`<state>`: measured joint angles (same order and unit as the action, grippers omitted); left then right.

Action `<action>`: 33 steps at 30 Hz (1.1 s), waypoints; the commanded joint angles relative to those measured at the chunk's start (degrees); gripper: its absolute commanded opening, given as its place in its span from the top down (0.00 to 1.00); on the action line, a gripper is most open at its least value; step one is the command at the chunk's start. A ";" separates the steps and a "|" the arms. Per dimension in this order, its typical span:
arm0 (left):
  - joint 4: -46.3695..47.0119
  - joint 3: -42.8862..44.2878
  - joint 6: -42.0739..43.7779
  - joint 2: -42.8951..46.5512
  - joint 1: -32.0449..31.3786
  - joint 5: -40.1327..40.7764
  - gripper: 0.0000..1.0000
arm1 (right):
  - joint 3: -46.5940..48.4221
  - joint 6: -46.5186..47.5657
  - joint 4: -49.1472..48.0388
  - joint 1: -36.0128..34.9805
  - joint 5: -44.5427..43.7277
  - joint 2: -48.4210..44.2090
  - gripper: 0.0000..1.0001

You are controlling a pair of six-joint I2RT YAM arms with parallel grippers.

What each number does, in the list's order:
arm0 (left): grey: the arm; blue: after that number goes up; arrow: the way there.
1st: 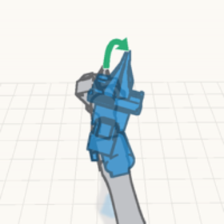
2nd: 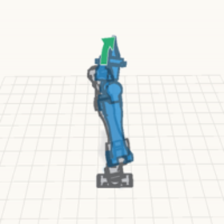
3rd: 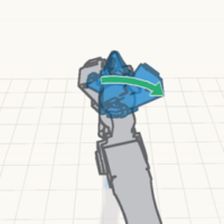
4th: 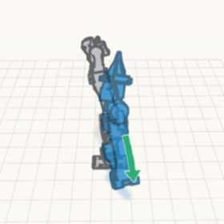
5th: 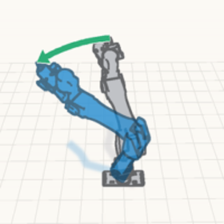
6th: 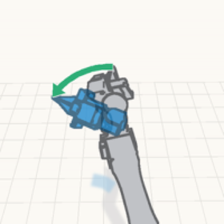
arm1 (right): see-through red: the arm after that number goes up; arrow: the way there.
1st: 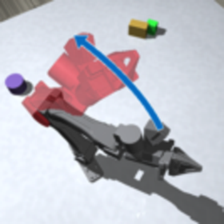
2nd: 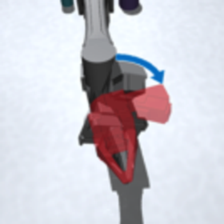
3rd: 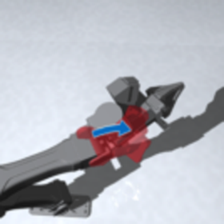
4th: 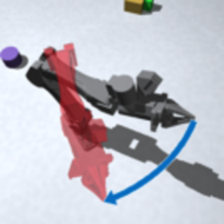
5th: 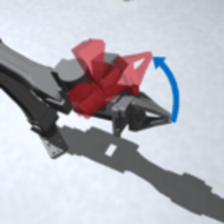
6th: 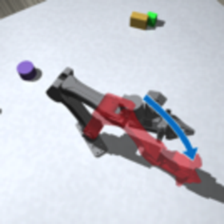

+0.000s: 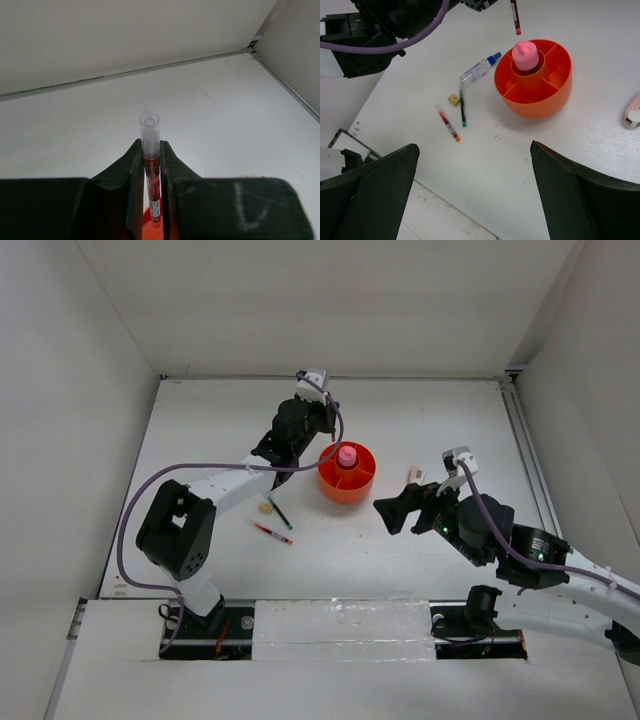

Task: Sort the stationery into containers
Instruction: Place the pen in the storage box.

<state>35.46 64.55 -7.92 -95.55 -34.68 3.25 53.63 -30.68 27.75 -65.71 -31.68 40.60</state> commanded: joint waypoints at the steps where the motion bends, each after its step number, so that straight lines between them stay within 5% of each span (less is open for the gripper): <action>1: 6.10 3.12 1.07 -0.25 -0.04 -1.05 1.00 | 0.51 -0.52 -0.33 -0.38 -0.57 0.36 0.01; 24: 11.82 -6.99 -3.94 -1.48 -1.18 -3.16 1.00 | 0.51 -0.52 -1.38 -0.38 -0.05 2.47 0.01; 33: 12.34 -9.27 -3.94 -0.79 -1.18 -2.63 0.66 | -0.01 -0.52 -1.91 -0.38 -0.05 2.47 0.01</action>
<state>44.05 56.05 -11.42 -98.30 -35.64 0.49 53.60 -30.89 27.99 -65.71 -31.64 43.27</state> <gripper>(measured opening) 0.317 0.993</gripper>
